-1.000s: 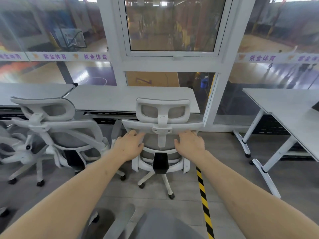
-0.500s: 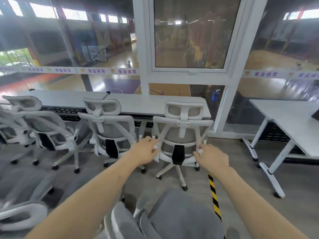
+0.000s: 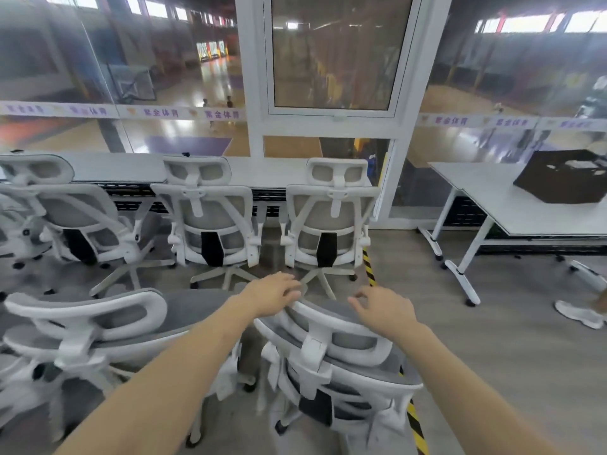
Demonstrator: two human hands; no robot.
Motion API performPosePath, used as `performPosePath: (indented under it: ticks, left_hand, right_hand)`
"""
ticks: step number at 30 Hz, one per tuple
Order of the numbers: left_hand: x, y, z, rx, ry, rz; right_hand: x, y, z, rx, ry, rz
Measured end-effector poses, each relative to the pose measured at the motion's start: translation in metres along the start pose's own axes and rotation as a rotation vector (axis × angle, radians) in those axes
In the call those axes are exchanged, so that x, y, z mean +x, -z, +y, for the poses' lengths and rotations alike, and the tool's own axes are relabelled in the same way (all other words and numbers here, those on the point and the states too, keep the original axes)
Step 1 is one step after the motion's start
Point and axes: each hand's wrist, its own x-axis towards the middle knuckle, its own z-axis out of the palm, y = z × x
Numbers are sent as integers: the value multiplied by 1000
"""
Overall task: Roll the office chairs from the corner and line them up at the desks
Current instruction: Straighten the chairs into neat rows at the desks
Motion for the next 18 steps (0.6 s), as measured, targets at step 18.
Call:
performPosePath:
  ticks: [18]
  left_hand:
    - [-37,-52,83,11,219,91]
  right_hand:
    - [-32,-30,79,152,90,-186]
